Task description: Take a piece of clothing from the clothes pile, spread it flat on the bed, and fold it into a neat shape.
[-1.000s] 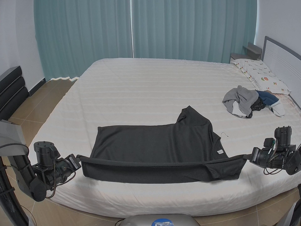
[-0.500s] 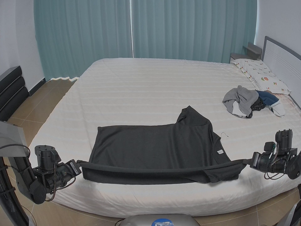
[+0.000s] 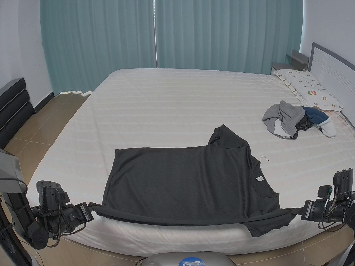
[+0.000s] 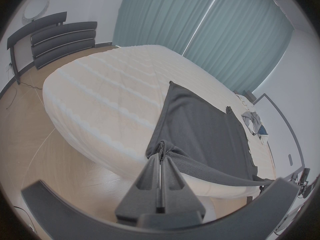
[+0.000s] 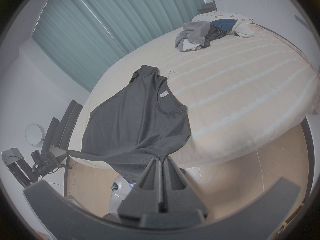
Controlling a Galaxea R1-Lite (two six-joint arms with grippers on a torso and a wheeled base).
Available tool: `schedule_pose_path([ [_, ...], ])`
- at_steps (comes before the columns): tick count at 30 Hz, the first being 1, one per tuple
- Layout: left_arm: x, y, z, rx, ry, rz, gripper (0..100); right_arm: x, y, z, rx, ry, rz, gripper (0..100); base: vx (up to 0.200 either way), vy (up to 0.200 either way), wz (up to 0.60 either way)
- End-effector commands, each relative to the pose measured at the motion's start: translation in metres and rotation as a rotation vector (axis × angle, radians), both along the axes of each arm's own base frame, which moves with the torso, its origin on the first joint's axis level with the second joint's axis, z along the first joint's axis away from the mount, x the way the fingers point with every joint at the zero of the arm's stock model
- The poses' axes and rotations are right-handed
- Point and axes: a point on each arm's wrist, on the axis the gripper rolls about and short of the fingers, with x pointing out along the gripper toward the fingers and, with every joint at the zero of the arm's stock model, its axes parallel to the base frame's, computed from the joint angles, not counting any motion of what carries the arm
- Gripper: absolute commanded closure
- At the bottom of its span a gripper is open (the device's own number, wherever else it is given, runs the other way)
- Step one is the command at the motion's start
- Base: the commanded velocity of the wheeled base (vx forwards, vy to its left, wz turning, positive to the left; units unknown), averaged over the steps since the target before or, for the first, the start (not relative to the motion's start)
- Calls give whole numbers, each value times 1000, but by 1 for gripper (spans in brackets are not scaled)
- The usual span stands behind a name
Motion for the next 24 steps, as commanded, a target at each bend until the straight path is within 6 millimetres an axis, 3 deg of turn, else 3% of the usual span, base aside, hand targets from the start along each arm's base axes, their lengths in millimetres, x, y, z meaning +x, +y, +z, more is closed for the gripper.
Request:
schedule_pose_path([
  [1, 1, -3, 0, -3, -3, -17, 100, 4, 0, -2, 1, 7, 0, 100, 0, 0, 0],
  [12, 61, 1, -11, -17, -72, 36, 100, 63, -3, -13, 3, 25, -11, 100, 0, 0, 0],
  [14, 61, 1, -11, -17, -72, 36, 100, 63, -3, -13, 3, 25, -11, 100, 0, 0, 0],
  [15, 73, -1, -16, -19, -78, 33, 100, 77, -3, -19, 3, 33, -12, 100, 0, 0, 0],
  [24, 100, -3, -23, -16, -52, 37, 100, 113, 1, -32, 16, 36, -7, 100, 0, 0, 0],
])
